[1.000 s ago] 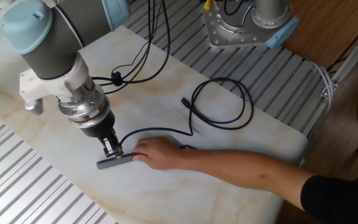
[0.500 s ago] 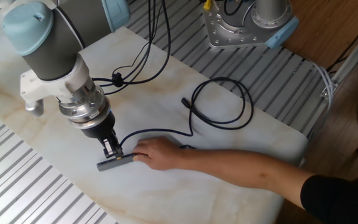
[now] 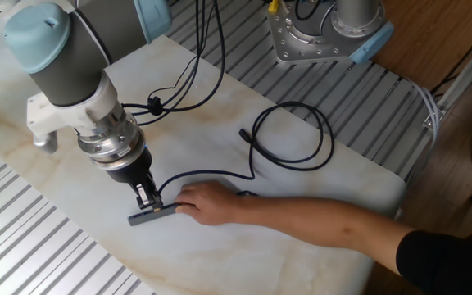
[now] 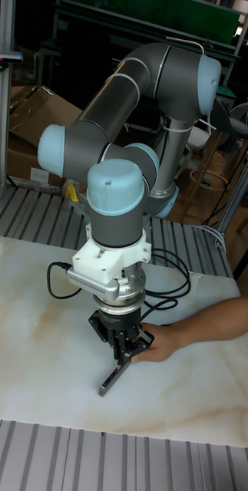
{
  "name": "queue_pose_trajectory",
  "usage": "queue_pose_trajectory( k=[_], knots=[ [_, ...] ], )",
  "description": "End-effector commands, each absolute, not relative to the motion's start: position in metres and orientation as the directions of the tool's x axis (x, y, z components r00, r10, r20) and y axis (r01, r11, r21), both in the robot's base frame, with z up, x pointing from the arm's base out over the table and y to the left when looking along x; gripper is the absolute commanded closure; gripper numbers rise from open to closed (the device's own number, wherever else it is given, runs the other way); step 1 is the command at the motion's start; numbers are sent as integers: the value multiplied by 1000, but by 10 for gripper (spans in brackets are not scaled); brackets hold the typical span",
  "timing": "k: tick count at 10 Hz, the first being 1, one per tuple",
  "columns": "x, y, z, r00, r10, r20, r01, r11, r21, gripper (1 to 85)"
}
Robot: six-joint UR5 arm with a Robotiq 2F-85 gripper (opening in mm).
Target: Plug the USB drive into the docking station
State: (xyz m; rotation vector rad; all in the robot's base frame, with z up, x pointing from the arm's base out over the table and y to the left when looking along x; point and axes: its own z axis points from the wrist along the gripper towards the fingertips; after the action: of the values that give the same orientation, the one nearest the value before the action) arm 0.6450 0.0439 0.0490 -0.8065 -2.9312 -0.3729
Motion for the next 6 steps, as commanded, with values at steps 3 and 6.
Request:
queue_pose_trajectory(
  k=[3,6],
  knots=[
    [653,47,49,-856,502,127,517,821,241,843],
    [655,46,49,-856,502,125,517,820,246,843]
  ],
)
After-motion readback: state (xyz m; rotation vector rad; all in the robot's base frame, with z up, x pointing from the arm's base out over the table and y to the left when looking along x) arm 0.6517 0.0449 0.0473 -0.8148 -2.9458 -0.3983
